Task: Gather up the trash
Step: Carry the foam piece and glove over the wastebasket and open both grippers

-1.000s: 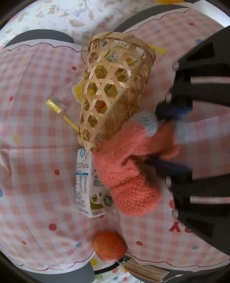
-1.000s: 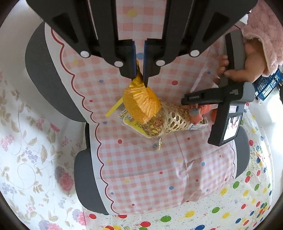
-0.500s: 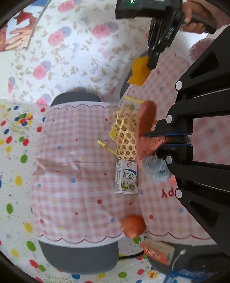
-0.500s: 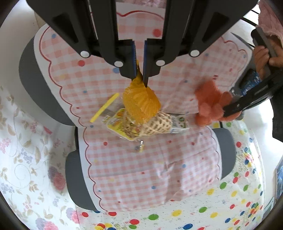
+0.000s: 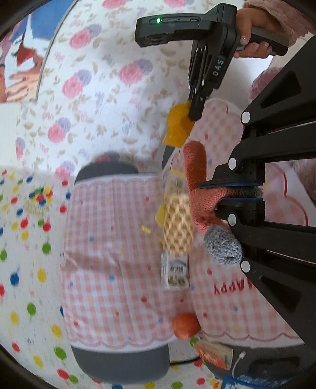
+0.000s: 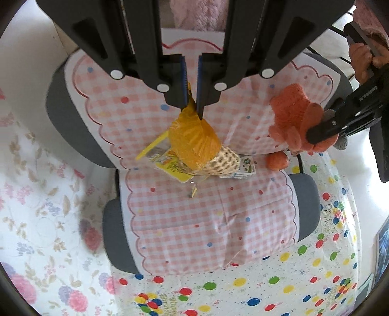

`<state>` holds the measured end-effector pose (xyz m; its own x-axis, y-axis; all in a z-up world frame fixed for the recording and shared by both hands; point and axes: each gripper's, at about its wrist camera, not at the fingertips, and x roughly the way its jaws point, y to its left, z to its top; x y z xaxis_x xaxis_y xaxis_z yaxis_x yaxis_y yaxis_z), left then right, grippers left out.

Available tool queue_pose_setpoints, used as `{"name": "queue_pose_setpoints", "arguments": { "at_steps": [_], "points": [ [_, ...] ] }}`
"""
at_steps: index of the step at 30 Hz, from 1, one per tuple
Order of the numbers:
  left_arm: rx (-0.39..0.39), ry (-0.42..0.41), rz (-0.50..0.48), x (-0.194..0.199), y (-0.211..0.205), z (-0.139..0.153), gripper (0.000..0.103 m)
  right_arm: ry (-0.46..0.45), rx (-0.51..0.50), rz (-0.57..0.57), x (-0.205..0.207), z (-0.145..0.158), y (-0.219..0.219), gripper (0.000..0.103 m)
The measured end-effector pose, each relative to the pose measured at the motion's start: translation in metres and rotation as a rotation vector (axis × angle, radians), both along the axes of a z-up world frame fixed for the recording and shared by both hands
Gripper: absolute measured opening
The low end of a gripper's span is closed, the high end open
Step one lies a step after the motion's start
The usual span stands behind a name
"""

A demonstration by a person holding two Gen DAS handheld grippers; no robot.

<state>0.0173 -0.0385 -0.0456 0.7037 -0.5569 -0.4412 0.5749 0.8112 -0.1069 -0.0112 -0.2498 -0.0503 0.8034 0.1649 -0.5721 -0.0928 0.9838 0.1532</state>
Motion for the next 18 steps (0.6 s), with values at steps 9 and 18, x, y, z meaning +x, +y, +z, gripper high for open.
{"name": "queue_pose_setpoints", "arguments": {
  "at_steps": [9,18],
  "points": [
    [-0.017,0.031,-0.205,-0.028,-0.066,-0.008,0.006,0.016,-0.023,-0.148,-0.053,-0.004,-0.044,0.006],
    [0.001,0.065,-0.413,-0.057,-0.132,-0.031,0.006,0.057,-0.051,-0.336,-0.114,-0.021,-0.095,0.006]
  ]
}}
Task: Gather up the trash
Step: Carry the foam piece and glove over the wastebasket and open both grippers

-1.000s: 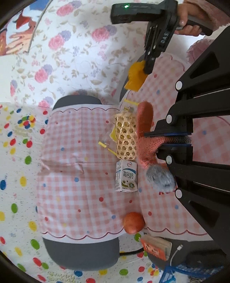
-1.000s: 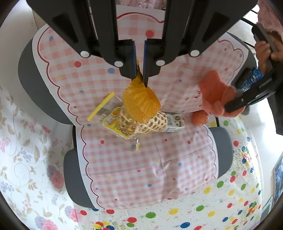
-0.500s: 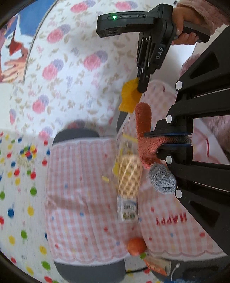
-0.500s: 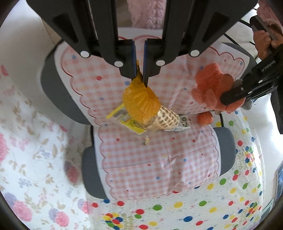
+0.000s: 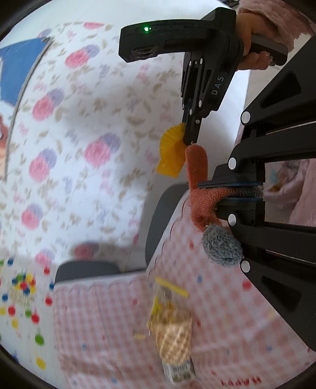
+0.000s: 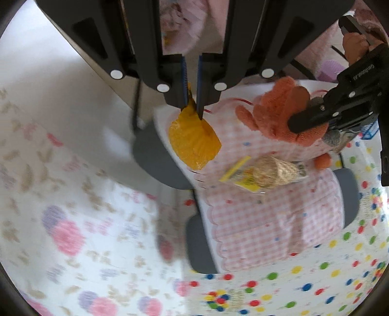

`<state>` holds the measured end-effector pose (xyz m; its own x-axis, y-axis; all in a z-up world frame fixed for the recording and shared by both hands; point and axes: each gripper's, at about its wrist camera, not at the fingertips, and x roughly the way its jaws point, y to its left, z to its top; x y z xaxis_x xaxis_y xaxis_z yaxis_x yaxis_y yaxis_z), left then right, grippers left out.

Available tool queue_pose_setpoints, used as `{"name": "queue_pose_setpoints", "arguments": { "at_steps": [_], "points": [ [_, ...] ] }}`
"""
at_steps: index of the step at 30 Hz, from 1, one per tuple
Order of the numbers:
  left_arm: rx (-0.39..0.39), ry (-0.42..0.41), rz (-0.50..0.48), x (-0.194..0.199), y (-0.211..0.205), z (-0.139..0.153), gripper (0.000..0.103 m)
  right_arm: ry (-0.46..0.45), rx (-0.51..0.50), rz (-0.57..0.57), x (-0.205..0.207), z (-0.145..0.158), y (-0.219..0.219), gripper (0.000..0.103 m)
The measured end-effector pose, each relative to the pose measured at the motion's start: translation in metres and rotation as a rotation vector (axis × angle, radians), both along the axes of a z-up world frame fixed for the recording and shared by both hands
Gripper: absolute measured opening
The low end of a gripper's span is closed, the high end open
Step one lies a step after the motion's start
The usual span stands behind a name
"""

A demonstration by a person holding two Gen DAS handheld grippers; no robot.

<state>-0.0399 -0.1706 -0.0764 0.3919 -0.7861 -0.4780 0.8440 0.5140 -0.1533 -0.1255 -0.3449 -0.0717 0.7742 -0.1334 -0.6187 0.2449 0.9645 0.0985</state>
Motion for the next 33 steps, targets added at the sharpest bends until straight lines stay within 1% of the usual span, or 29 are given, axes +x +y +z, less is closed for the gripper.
{"name": "queue_pose_setpoints", "arguments": {
  "at_steps": [3,7,9,14,16,17,20,22,23,24,25,26,28,29,30,31,32,33],
  "points": [
    [0.031,0.011,-0.065,-0.013,-0.024,-0.013,0.006,0.04,-0.013,-0.07,-0.025,-0.013,-0.016,0.006],
    [0.052,0.051,-0.15,-0.028,-0.049,-0.033,0.006,0.109,0.014,-0.151,-0.054,-0.04,-0.037,0.006],
    [0.058,0.071,-0.191,-0.034,-0.062,-0.043,0.007,0.134,0.035,-0.174,-0.063,-0.052,-0.042,0.006],
    [0.084,0.132,-0.244,-0.041,-0.085,-0.07,0.007,0.187,0.073,-0.216,-0.082,-0.081,-0.053,0.006],
    [0.099,0.138,-0.256,-0.043,-0.091,-0.078,0.008,0.201,0.085,-0.227,-0.084,-0.089,-0.057,0.006],
    [0.108,0.139,-0.259,-0.044,-0.094,-0.083,0.011,0.204,0.091,-0.231,-0.085,-0.091,-0.059,0.006],
    [0.126,0.159,-0.264,-0.043,-0.101,-0.093,0.011,0.216,0.103,-0.239,-0.083,-0.101,-0.065,0.006],
    [0.133,0.178,-0.256,-0.041,-0.104,-0.097,0.014,0.224,0.114,-0.239,-0.082,-0.107,-0.067,0.006],
    [0.135,0.193,-0.256,-0.039,-0.105,-0.099,0.017,0.228,0.123,-0.238,-0.082,-0.11,-0.068,0.006],
    [0.135,0.202,-0.253,-0.038,-0.106,-0.1,0.023,0.231,0.13,-0.235,-0.08,-0.111,-0.069,0.006],
    [0.134,0.212,-0.25,-0.036,-0.107,-0.101,0.027,0.235,0.134,-0.233,-0.079,-0.113,-0.07,0.006],
    [0.13,0.217,-0.249,-0.036,-0.107,-0.1,0.035,0.239,0.138,-0.233,-0.078,-0.115,-0.071,0.006],
    [0.123,0.211,-0.25,-0.036,-0.107,-0.098,0.038,0.246,0.153,-0.227,-0.077,-0.119,-0.073,0.007],
    [0.121,0.208,-0.255,-0.037,-0.108,-0.097,0.042,0.25,0.16,-0.228,-0.077,-0.121,-0.074,0.009],
    [0.116,0.202,-0.26,-0.038,-0.108,-0.095,0.044,0.251,0.163,-0.23,-0.077,-0.122,-0.074,0.017],
    [0.112,0.198,-0.263,-0.038,-0.108,-0.093,0.044,0.251,0.166,-0.228,-0.076,-0.122,-0.075,0.023],
    [0.108,0.197,-0.266,-0.039,-0.108,-0.091,0.045,0.249,0.166,-0.228,-0.076,-0.122,-0.074,0.034],
    [0.106,0.195,-0.265,-0.039,-0.108,-0.09,0.045,0.247,0.163,-0.228,-0.077,-0.121,-0.073,0.036]
  ]
}}
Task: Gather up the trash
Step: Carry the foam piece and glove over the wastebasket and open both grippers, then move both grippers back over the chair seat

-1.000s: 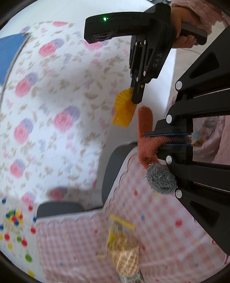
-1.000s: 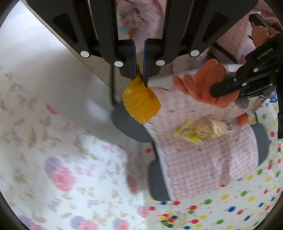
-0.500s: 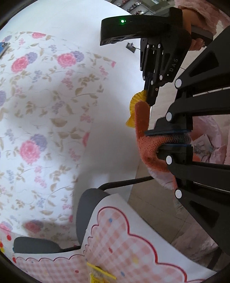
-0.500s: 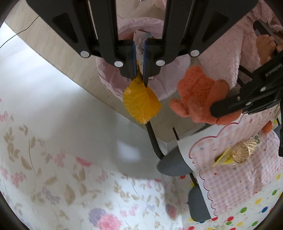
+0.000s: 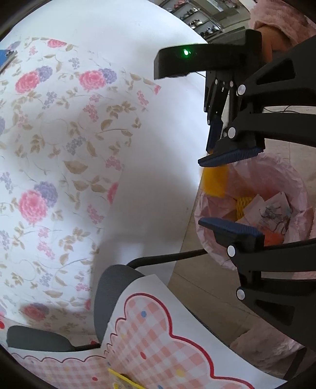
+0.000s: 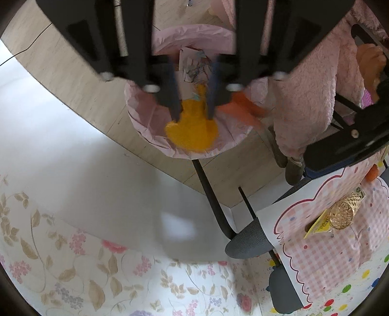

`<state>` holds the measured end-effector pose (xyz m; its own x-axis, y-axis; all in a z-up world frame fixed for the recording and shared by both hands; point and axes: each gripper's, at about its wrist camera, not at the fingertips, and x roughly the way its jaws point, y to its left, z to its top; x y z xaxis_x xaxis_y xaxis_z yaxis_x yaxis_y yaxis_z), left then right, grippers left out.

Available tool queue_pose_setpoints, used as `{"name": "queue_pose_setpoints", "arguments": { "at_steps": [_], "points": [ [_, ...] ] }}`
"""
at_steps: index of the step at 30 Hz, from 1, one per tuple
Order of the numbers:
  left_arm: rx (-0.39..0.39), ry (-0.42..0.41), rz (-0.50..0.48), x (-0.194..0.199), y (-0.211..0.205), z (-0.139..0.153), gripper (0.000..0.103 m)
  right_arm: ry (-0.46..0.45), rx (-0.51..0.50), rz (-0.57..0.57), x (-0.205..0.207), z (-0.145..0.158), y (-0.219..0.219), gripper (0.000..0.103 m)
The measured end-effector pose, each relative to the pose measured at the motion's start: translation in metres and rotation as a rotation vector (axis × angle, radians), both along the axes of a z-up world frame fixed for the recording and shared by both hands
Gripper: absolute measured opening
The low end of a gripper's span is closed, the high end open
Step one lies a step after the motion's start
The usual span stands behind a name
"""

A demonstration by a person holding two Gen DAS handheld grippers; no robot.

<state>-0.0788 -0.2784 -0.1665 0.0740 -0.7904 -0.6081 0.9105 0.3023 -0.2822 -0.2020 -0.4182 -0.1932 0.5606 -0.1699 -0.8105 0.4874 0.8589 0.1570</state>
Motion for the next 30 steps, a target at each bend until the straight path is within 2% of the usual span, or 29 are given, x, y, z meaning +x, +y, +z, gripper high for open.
{"name": "queue_pose_setpoints", "arguments": {
  "at_steps": [6,17,23,30],
  "points": [
    [-0.009,-0.025,0.045,0.006,0.009,0.009,0.046,-0.014,-0.015,-0.006,0.0,0.008,0.0,0.038],
    [-0.005,-0.084,0.226,0.03,0.056,0.036,0.047,-0.118,-0.086,0.004,0.012,0.061,0.003,0.038],
    [-0.01,-0.127,0.376,0.055,0.106,0.06,0.049,-0.202,-0.11,0.095,0.054,0.096,0.018,0.038],
    [0.01,-0.157,0.577,0.09,0.162,0.075,0.052,-0.249,-0.112,0.235,0.115,0.116,0.048,0.038]
  ]
}}
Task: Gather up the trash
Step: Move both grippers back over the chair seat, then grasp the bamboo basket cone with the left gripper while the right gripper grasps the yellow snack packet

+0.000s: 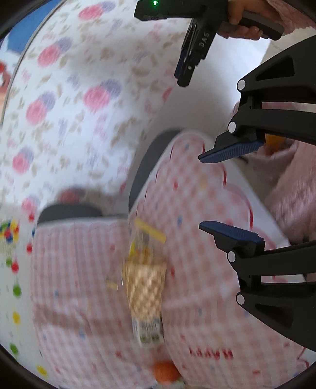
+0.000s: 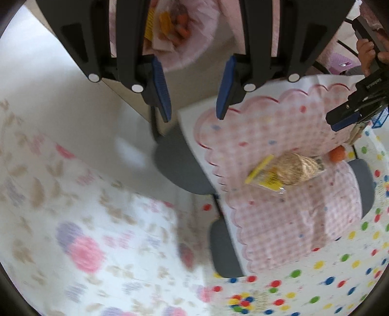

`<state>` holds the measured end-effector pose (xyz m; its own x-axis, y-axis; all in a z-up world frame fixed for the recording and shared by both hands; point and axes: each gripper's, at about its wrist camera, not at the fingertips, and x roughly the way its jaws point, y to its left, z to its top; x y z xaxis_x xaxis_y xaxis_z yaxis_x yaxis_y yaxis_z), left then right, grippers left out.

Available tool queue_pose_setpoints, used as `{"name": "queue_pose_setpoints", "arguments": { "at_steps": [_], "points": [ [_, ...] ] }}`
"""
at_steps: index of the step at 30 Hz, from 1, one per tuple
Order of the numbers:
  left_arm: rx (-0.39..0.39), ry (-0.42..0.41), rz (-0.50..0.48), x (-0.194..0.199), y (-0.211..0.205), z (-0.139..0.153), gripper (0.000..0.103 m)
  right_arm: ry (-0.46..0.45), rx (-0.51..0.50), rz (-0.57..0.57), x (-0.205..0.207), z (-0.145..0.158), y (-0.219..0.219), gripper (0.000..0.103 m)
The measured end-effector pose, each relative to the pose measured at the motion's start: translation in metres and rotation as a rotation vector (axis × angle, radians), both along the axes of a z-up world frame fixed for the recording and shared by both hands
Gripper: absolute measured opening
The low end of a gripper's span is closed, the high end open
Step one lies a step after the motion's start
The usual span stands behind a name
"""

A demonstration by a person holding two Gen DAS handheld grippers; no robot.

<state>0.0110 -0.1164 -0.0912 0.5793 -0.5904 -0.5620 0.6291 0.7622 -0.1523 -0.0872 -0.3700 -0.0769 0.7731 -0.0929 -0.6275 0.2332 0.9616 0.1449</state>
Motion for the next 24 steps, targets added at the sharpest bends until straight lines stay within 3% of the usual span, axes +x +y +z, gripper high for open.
{"name": "queue_pose_setpoints", "arguments": {
  "at_steps": [5,11,14,17,24],
  "points": [
    [0.03,-0.005,0.141,0.027,0.032,0.003,0.053,-0.009,-0.01,0.082,0.043,0.004,0.022,0.038],
    [0.058,-0.001,0.251,0.062,0.048,0.002,0.066,-0.001,-0.013,0.149,0.091,0.0,0.036,0.038],
    [0.087,0.009,0.287,0.081,0.043,0.0,0.067,-0.002,-0.015,0.17,0.111,-0.001,0.039,0.038],
    [0.113,0.032,0.314,0.101,0.028,-0.004,0.068,-0.012,-0.012,0.176,0.128,0.0,0.037,0.048],
    [0.184,0.04,0.351,0.143,-0.02,-0.015,0.069,-0.022,0.007,0.168,0.156,-0.002,0.025,0.051]
  ]
}}
